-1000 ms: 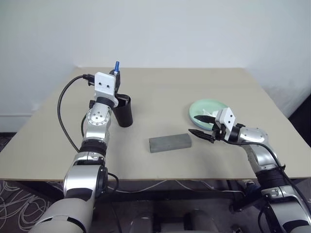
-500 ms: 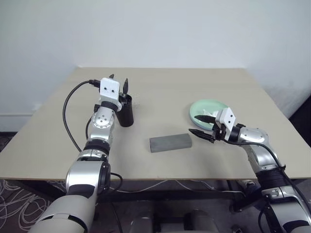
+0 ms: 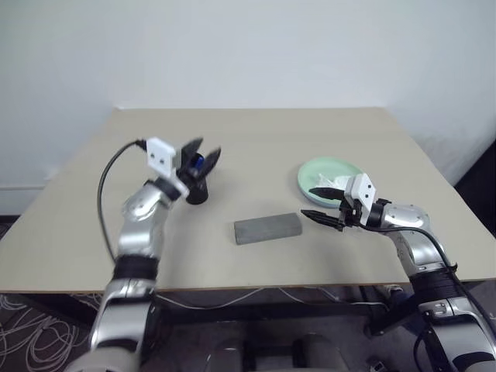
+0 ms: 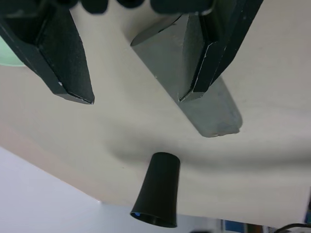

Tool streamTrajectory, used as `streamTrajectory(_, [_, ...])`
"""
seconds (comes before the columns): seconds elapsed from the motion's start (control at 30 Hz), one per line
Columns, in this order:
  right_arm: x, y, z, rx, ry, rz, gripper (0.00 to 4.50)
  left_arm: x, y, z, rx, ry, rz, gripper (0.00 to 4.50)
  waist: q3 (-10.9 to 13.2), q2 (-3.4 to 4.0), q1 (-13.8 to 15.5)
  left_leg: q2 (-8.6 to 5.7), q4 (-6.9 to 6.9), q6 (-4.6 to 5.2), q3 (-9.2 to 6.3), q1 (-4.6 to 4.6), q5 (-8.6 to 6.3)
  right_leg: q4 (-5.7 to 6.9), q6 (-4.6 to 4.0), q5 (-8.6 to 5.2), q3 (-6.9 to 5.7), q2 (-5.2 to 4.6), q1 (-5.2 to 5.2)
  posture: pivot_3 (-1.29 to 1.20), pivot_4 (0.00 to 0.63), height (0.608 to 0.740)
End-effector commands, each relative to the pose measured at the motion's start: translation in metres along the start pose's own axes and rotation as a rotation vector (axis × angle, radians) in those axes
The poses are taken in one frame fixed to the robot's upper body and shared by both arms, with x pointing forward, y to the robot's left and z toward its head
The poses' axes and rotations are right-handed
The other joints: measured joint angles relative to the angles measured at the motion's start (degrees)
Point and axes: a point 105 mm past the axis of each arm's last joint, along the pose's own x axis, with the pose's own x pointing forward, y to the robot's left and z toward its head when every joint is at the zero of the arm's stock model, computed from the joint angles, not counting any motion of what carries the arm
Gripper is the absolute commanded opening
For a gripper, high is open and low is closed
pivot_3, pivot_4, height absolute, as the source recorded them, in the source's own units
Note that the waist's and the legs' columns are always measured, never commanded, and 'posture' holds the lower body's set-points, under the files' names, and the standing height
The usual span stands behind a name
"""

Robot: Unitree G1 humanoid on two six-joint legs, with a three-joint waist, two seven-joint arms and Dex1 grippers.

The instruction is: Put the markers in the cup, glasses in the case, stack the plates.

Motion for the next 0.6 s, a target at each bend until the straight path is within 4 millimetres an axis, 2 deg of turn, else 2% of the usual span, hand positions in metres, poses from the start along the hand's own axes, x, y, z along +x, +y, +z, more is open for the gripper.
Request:
streamTrajectory(0.03, [-0.005, -0.006, 0.013, 0.002, -0.042, 0.010, 3.00, -0.011, -0.021, 0.010, 0.049, 0.038, -0.125, 2.50, 0.0, 0.00, 0.3, 0.01, 0.02, 0.07, -0.03, 0.00, -0.04, 0.00, -0.01, -0.02, -0.04, -0.01, -0.01, 0.00, 0.000, 0.740])
streamTrajectory(0.2, [-0.026, -0.008, -0.005, 0.144, -0.003, 0.010, 3.00, -0.037, -0.026, -0.024, 0.045, 0.156, -0.102, 2.50, 0.0, 0.02, 0.8, -0.06, 0.03, 0.22, -0.02, 0.04, -0.14, -0.18, -0.18, 0.31, -0.14, -0.31, 0.02, 0.00, 0.000, 0.740])
streamTrajectory(0.43, [-0.056, -0.012, -0.035, 0.242, 0.072, -0.082, 3.00, -0.053, -0.026, -0.051, 0.058, 0.209, -0.056, 2.50, 0.0, 0.04, 1.6, 0.00, -0.25, 0.19, 0.03, 0.03, -0.13, -0.24, -0.29, 0.47, -0.14, -0.30, -0.20, 0.00, 0.000, 0.740])
streamTrajectory(0.6, [-0.065, -0.017, -0.038, 0.254, 0.075, -0.132, 3.00, -0.062, -0.028, -0.067, 0.059, 0.245, -0.053, 2.50, 0.0, 0.18, 1.6, 0.03, -0.42, 0.05, 0.02, 0.04, -0.04, -0.26, -0.39, 0.43, -0.09, -0.20, -0.31, 0.00, 0.000, 0.740])
